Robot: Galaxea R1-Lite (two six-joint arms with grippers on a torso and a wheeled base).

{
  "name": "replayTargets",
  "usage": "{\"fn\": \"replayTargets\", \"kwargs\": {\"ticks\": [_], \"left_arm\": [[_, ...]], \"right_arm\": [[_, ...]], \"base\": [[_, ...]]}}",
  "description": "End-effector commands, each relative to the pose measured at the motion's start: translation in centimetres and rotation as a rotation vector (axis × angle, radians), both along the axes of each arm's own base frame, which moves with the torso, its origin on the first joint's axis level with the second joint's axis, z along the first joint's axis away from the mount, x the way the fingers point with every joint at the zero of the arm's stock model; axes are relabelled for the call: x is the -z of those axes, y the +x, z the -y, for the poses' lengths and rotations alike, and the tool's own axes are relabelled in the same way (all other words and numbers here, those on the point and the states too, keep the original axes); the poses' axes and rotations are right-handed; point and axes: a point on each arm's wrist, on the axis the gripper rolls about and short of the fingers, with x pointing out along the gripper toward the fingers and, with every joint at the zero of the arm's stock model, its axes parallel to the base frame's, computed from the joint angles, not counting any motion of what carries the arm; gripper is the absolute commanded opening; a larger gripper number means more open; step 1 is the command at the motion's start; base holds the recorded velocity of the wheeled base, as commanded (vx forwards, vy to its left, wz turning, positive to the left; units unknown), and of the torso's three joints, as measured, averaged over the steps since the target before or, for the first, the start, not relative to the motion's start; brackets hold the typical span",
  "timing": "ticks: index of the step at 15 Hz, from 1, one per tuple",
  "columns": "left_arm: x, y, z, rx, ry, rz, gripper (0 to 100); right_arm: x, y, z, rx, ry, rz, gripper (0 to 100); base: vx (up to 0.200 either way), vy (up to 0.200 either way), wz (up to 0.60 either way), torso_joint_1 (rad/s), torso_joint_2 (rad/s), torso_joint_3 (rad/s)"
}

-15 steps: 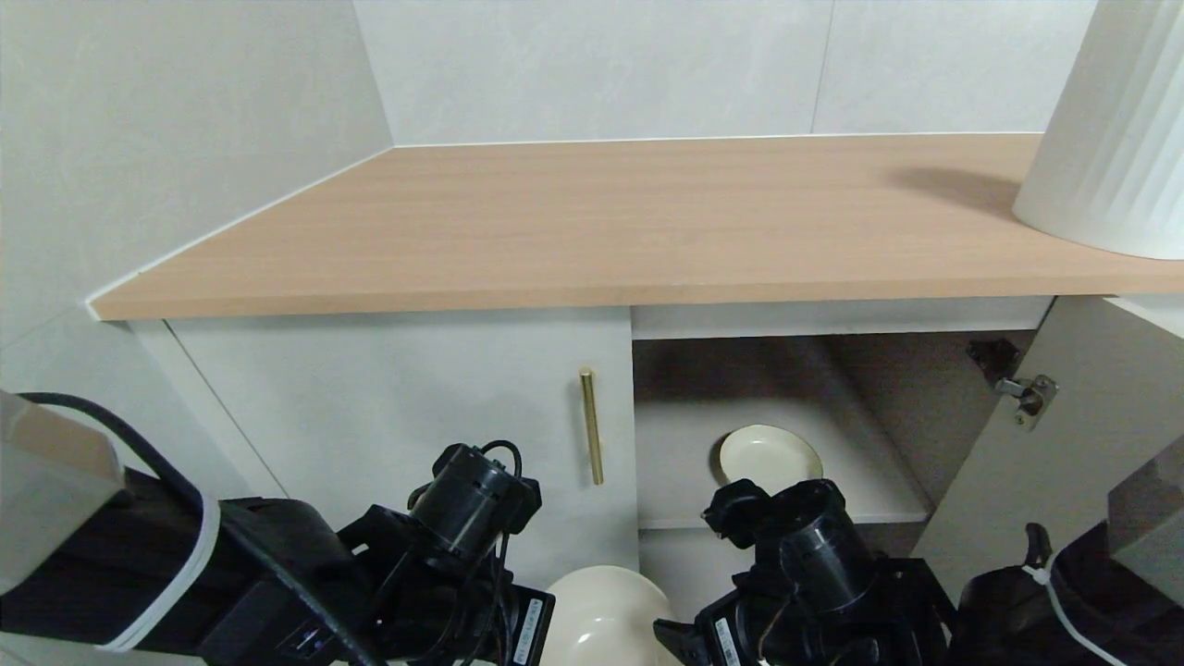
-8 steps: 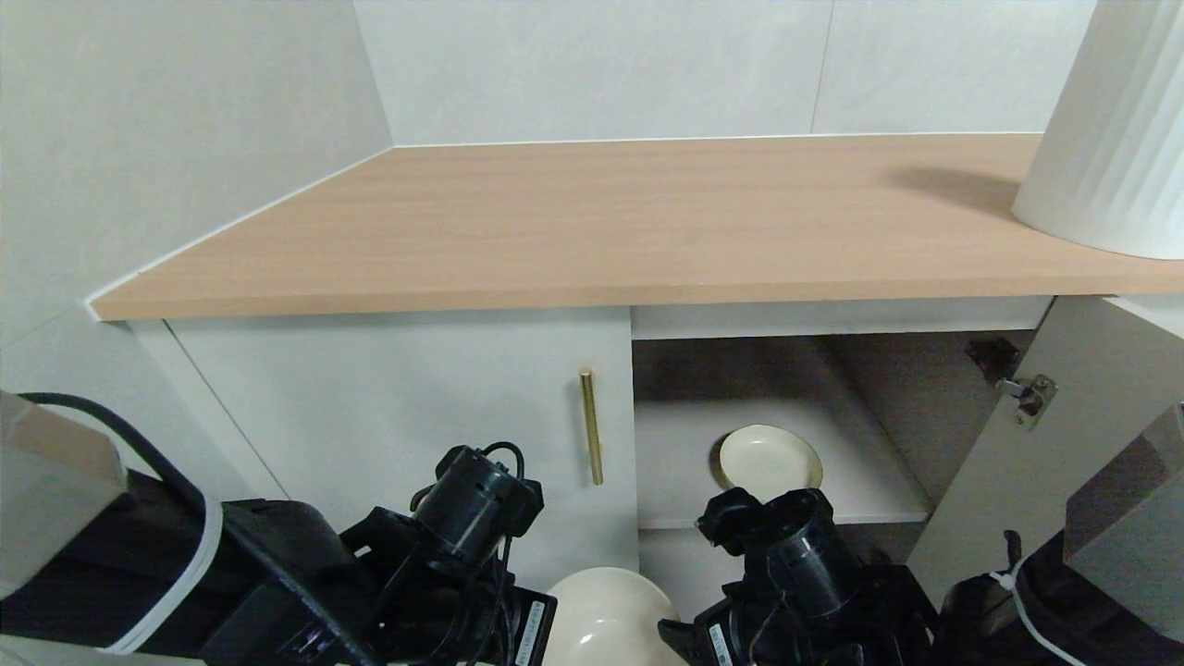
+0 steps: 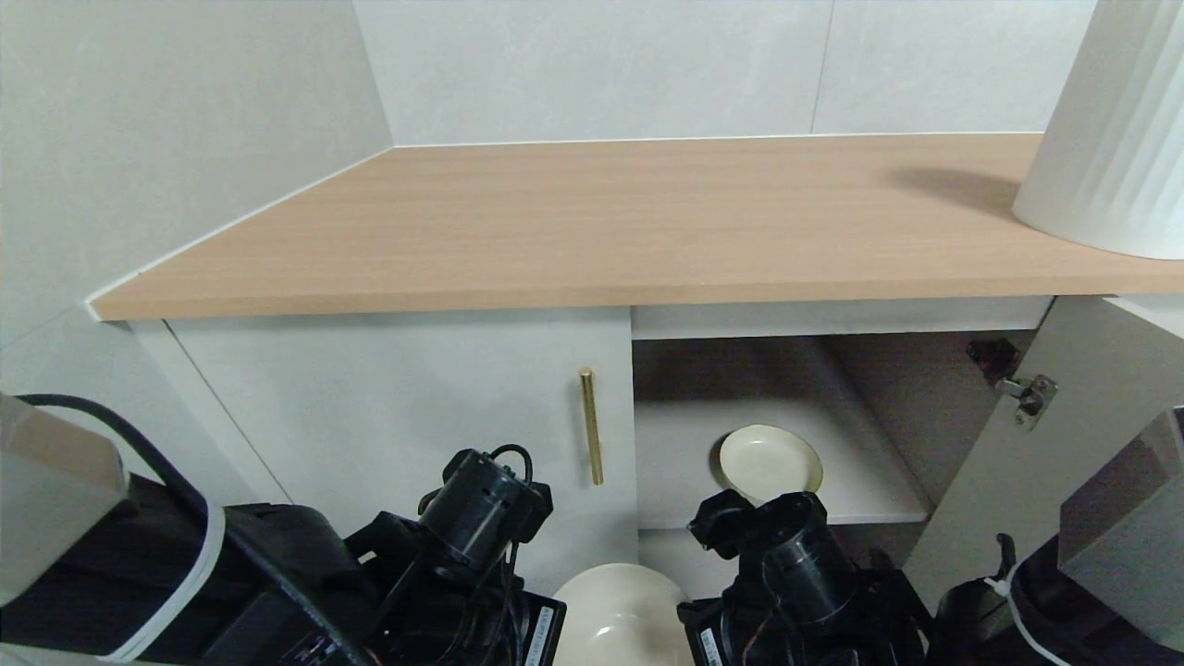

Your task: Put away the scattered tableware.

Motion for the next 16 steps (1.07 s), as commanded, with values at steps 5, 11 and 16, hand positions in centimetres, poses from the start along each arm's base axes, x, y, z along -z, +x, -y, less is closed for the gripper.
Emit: {"fn": "replayTargets", "kwargs": {"ticks": [5,11,16], "left_arm": [[0.0,0.0,0.0,-0.004,0.005,-0.001,0],[-0.1,0.1,0.0,-0.021,0.006,0.008,100],[-0.1,0.1,0.0,-0.036,0.021,0.024,100]], "right_arm": [[0.1,0.0,0.0,0.003,-0.006,-0.002,0],[0.1,0.0,0.0,0.004,-0.006,-0.001,0],[-0.7,1.1,1.3,0.077,-0.018,0.034,0]], "base": [[0.0,0.0,0.0,0.0,0.0,0.0],[0.0,0.0,0.0,0.0,0.0,0.0],[0.0,0.0,0.0,0.0,0.0,0.0]]}}
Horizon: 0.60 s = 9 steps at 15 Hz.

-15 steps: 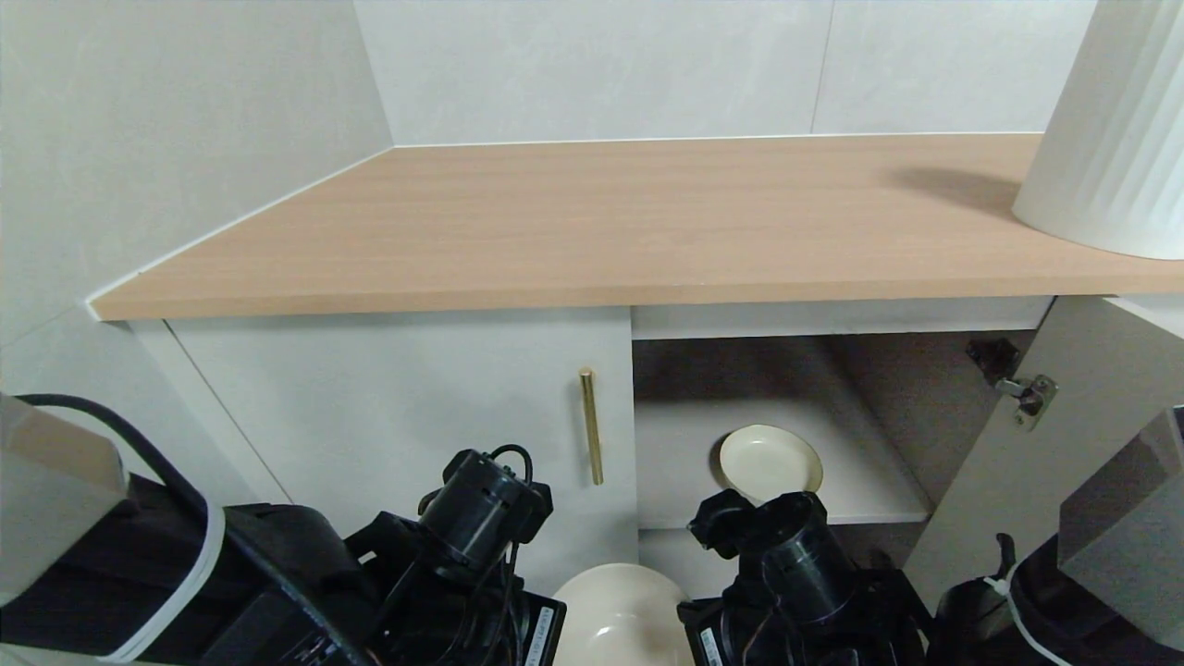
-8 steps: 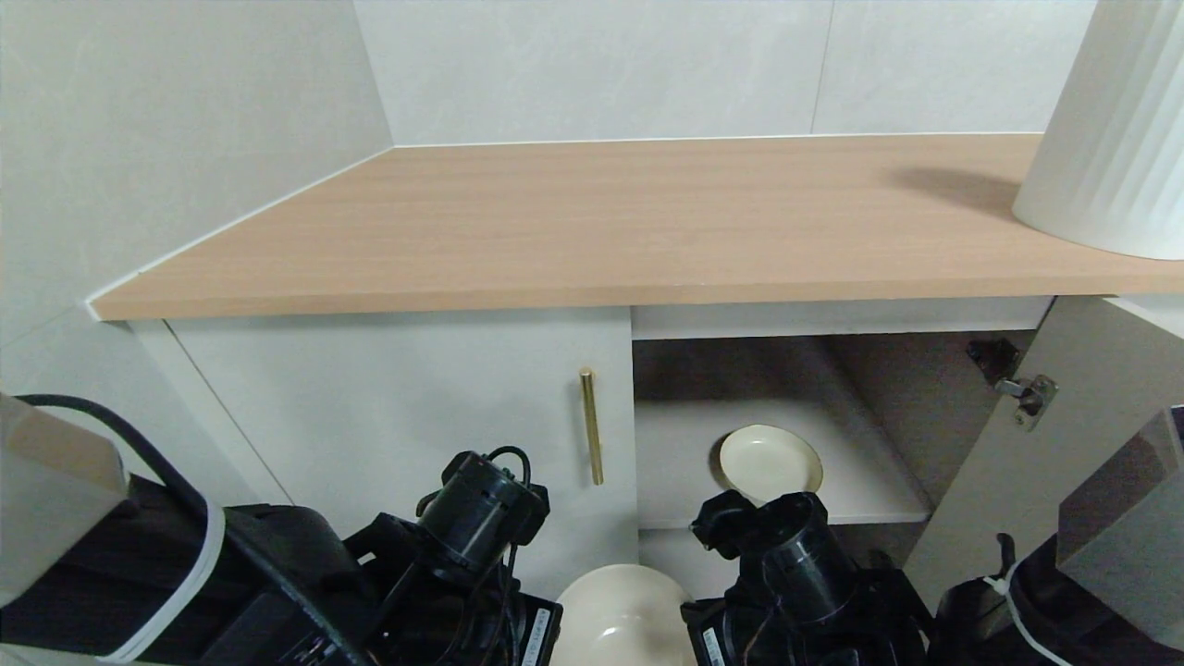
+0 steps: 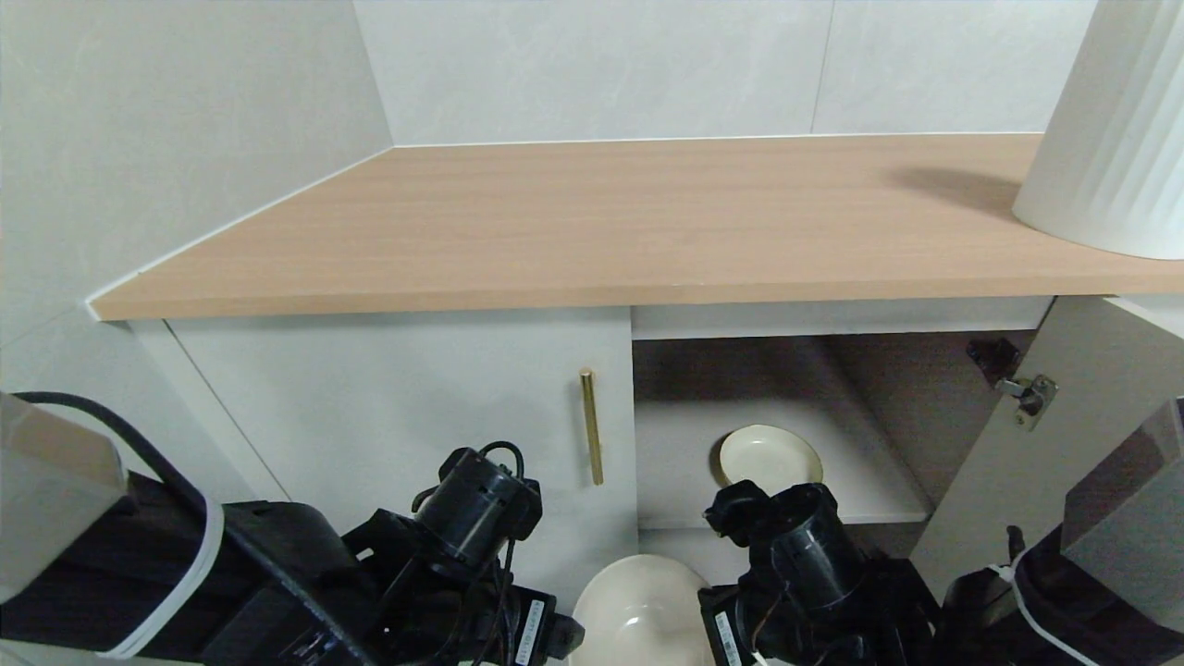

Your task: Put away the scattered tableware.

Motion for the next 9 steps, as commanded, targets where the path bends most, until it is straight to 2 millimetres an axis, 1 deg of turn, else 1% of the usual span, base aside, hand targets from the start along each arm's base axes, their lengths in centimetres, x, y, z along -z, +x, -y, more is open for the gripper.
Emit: {"fn": "replayTargets", "kwargs": {"ticks": [1,2,4,5,6,8,9], "left_arm": [[-0.1,0.0,0.0,0.0,-0.006,0.005,100],[-0.4,0.0,0.0,0.0,-0.01,0.01,100],[-0.6,-0.1,-0.1,0.0,-0.016,0.019,100],[-0.8,-0.2,-0.1,0.0,-0.019,0.024,100],[-1.0,-0.2,-0.2,0.0,-0.022,0.028,100],[-1.3,-0.3,-0.2,-0.003,-0.029,0.04,100],[-1.4,-0.3,-0.2,-0.008,-0.028,0.043,100]], "right_arm": [[-0.9,0.9,1.3,0.044,0.012,0.016,0],[-1.2,1.9,2.4,0.095,0.014,0.018,0],[-1.6,3.5,4.2,0.169,0.029,0.031,0],[-1.8,4.7,5.4,0.227,0.041,0.042,0],[-2.0,5.5,6.1,0.257,0.048,0.049,0],[-2.4,7.5,8.2,0.344,0.061,0.066,0],[-2.5,8.1,8.8,0.376,0.076,0.071,0]], "base": [[0.0,0.0,0.0,0.0,0.0,0.0],[0.0,0.0,0.0,0.0,0.0,0.0],[0.0,0.0,0.0,0.0,0.0,0.0],[0.0,0.0,0.0,0.0,0.0,0.0],[0.0,0.0,0.0,0.0,0.0,0.0],[0.0,0.0,0.0,0.0,0.0,0.0],[0.0,0.0,0.0,0.0,0.0,0.0]]}}
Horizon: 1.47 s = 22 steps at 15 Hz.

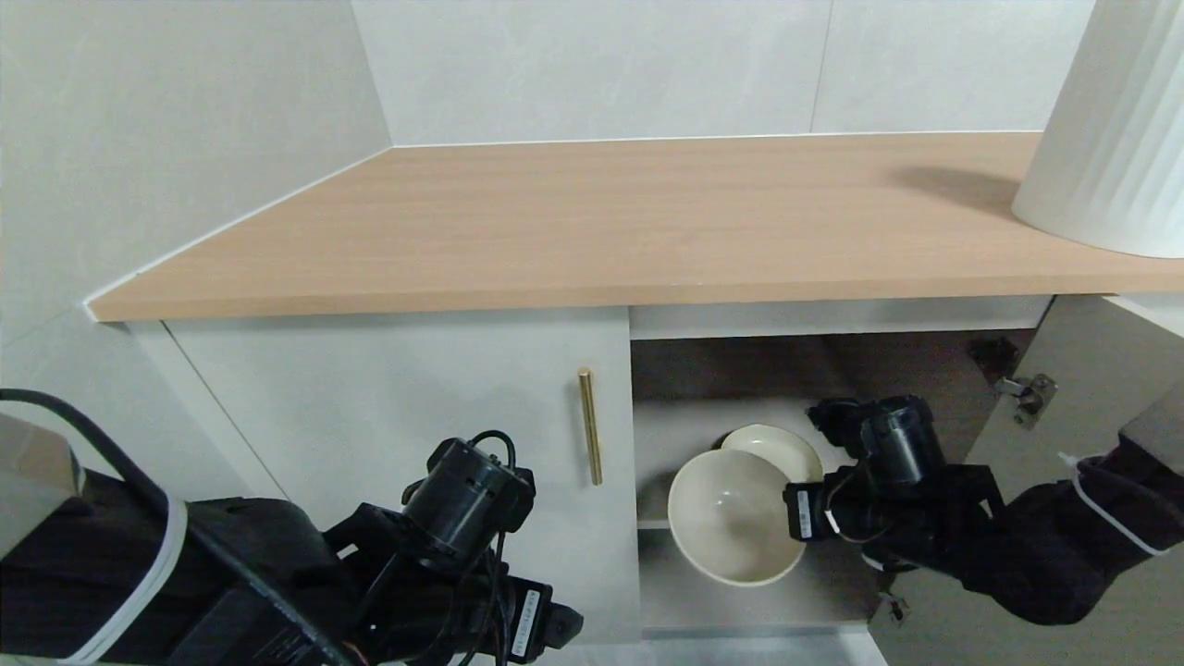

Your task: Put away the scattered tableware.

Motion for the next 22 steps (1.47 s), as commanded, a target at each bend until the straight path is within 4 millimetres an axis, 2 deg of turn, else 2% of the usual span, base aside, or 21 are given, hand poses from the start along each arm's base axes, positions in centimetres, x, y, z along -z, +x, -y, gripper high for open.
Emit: {"fn": "replayTargets", "kwargs": {"ticks": [1,10,15,22], "left_arm": [[-0.3,0.0,-0.1,-0.003,-0.006,0.012,100],[-0.3,0.0,-0.1,-0.005,-0.003,0.013,100],[-0.2,0.0,-0.1,-0.005,-0.002,0.011,100],[-0.2,0.0,0.0,-0.005,0.0,0.009,100]], "right_arm": [[-0.5,1.6,1.3,0.072,0.035,0.02,0],[-0.2,5.2,3.2,0.25,0.072,0.052,0],[1.5,7.1,4.5,0.339,0.04,0.06,0],[2.4,7.8,4.6,0.347,0.038,0.059,0]], "base": [[0.0,0.0,0.0,0.0,0.0,0.0],[0.0,0.0,0.0,0.0,0.0,0.0],[0.0,0.0,0.0,0.0,0.0,0.0],[0.0,0.0,0.0,0.0,0.0,0.0]]}}
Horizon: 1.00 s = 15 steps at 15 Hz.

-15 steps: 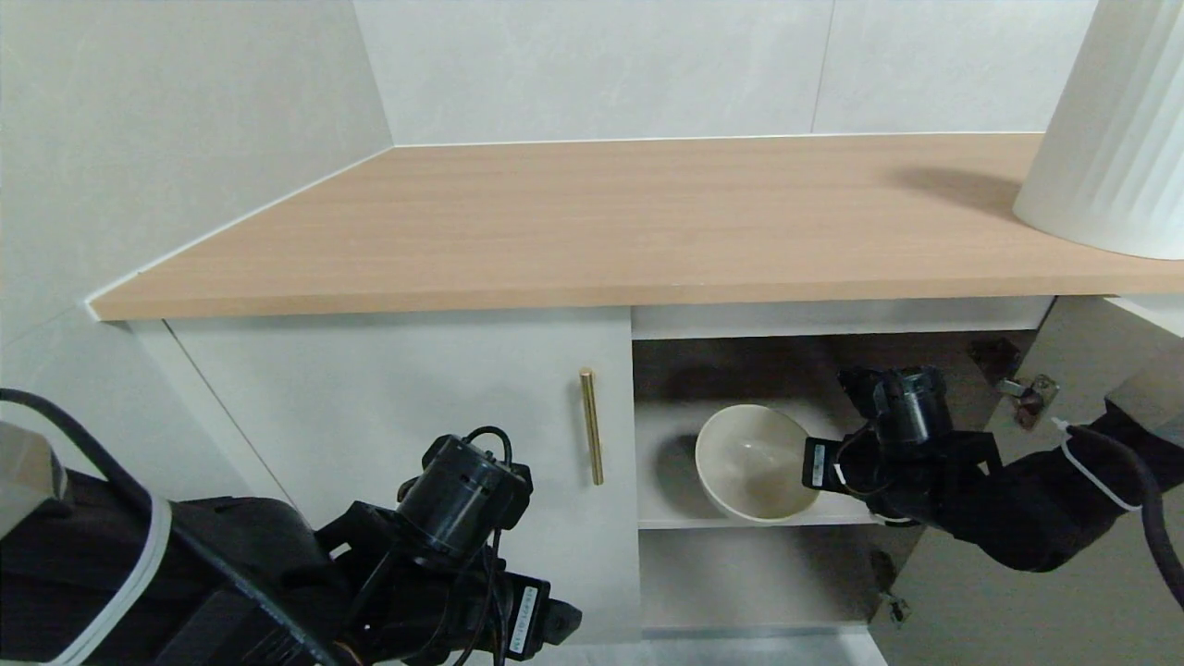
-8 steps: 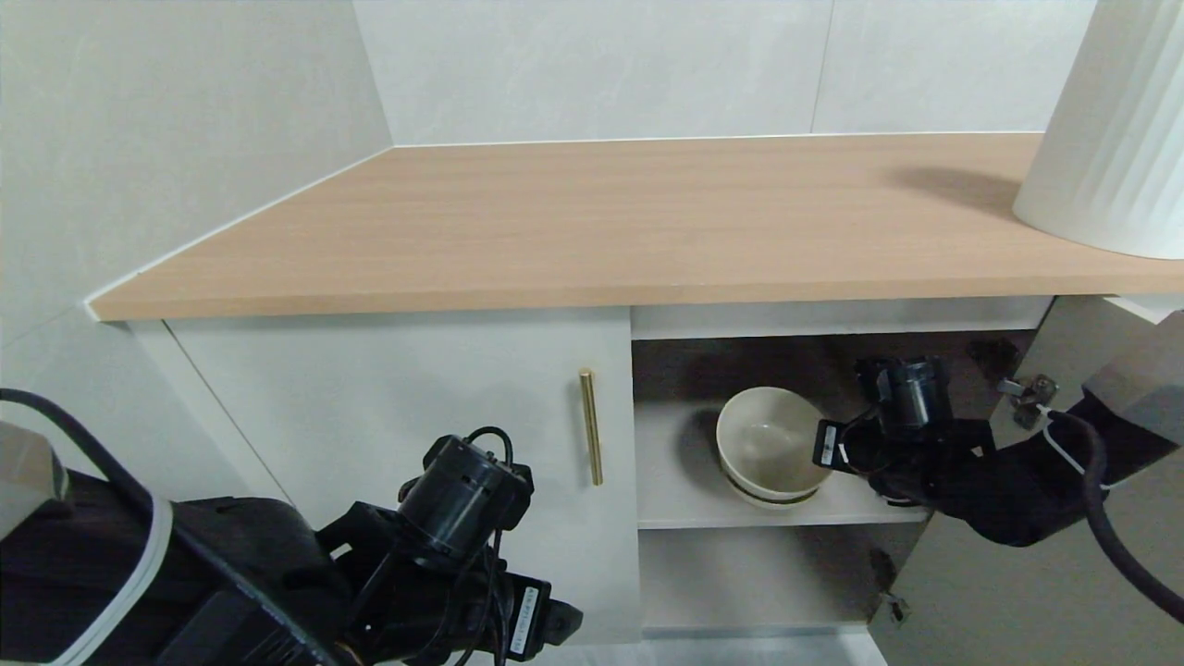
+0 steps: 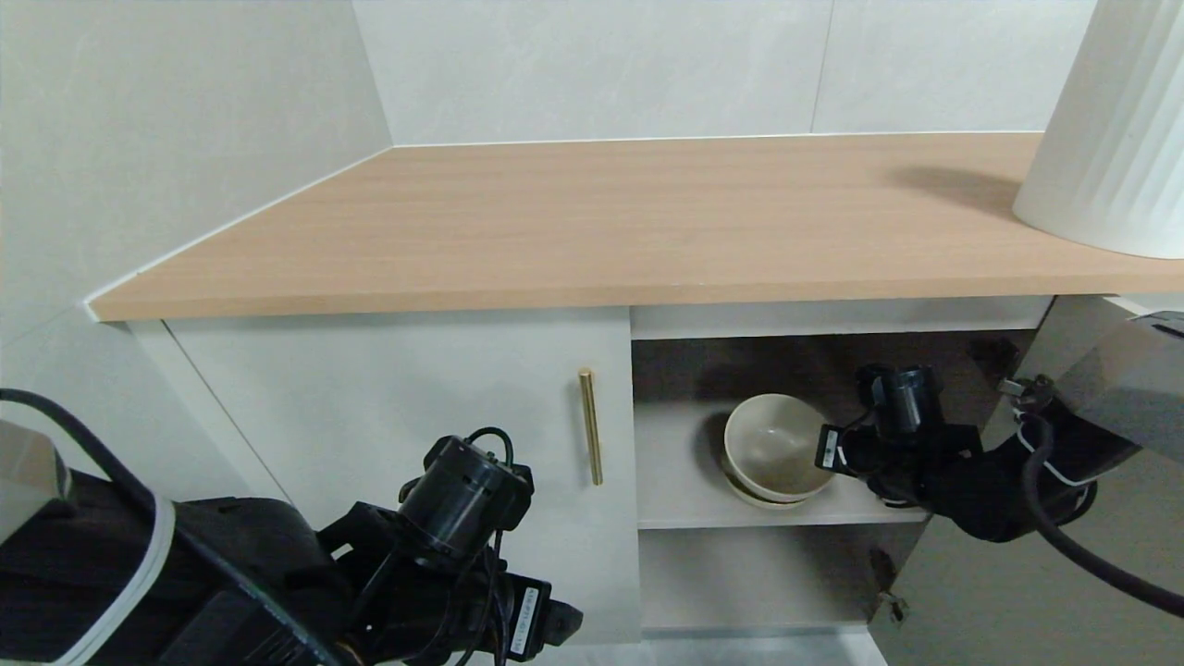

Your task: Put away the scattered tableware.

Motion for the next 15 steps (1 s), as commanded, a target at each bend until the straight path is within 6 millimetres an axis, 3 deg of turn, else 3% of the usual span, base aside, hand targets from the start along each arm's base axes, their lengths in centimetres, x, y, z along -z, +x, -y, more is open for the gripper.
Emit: {"fn": "replayTargets", "kwargs": {"ticks": [1,12,13,15], "left_arm": [[0.01,0.01,-0.01,-0.001,0.0,0.0,100],[0.14,0.04,0.02,-0.001,0.003,-0.004,100],[0.14,0.04,0.02,-0.001,0.003,-0.004,100],[0.14,0.04,0.02,-0.001,0.003,-0.004,100]], "right_arm": [[0.68,0.35,-0.14,-0.001,-0.002,-0.006,0],[1.51,1.24,-0.48,-0.002,-0.003,-0.004,0],[1.51,1.22,-0.54,-0.003,-0.003,-0.004,100],[1.6,1.1,-0.63,-0.008,-0.004,-0.009,100]], "base": [[0.0,0.0,0.0,0.0,0.0,0.0],[0.0,0.0,0.0,0.0,0.0,0.0],[0.0,0.0,0.0,0.0,0.0,0.0],[0.0,0.0,0.0,0.0,0.0,0.0]]}}
